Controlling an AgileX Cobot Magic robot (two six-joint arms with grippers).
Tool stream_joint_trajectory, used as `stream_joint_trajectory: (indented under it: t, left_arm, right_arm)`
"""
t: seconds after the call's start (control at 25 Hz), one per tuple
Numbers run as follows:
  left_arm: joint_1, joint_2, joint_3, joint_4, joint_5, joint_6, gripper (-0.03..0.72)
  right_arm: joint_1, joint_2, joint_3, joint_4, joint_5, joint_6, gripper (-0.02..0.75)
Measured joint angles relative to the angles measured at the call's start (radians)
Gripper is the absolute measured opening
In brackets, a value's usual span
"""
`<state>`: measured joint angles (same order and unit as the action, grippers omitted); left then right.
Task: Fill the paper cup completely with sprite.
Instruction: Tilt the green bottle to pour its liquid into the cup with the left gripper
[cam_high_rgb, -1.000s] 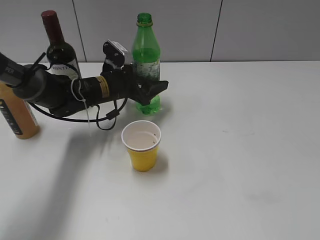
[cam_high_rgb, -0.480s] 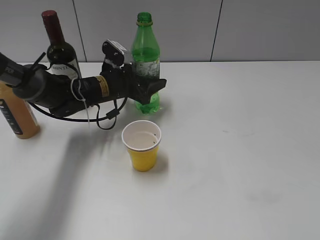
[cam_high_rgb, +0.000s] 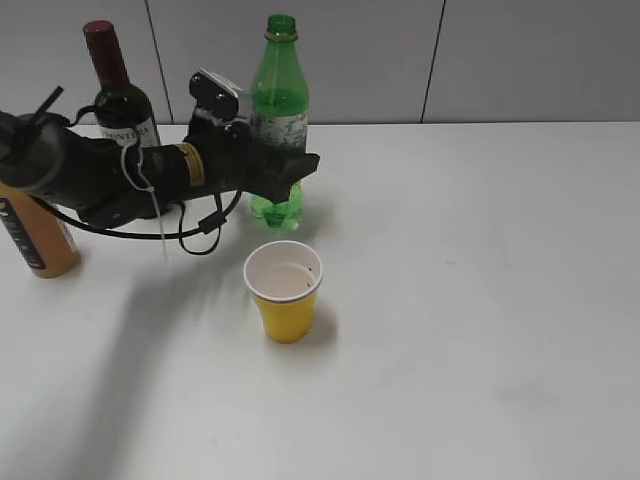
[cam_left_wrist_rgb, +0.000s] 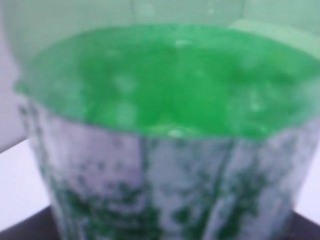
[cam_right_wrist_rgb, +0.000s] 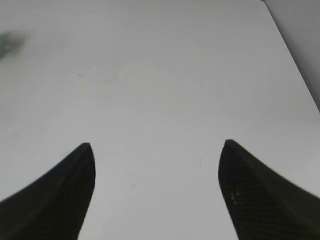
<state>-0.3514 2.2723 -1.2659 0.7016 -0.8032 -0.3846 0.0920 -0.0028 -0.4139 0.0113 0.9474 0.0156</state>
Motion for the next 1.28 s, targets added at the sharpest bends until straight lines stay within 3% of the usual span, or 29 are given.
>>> stream_joint_trajectory:
  t: [0.36, 1.28]
  left_arm:
    - [0.001, -0.165, 0.229, -0.232, -0.047, 0.143, 0.458]
    - [0.022, -0.572, 0.836, -0.589, -0.209, 0.442, 0.457]
  right_arm:
    - [0.000, 0.000, 0.000, 0.000, 0.000, 0.000, 0.594]
    - [0.000, 0.000, 0.000, 0.003, 0.000, 0.000, 0.594]
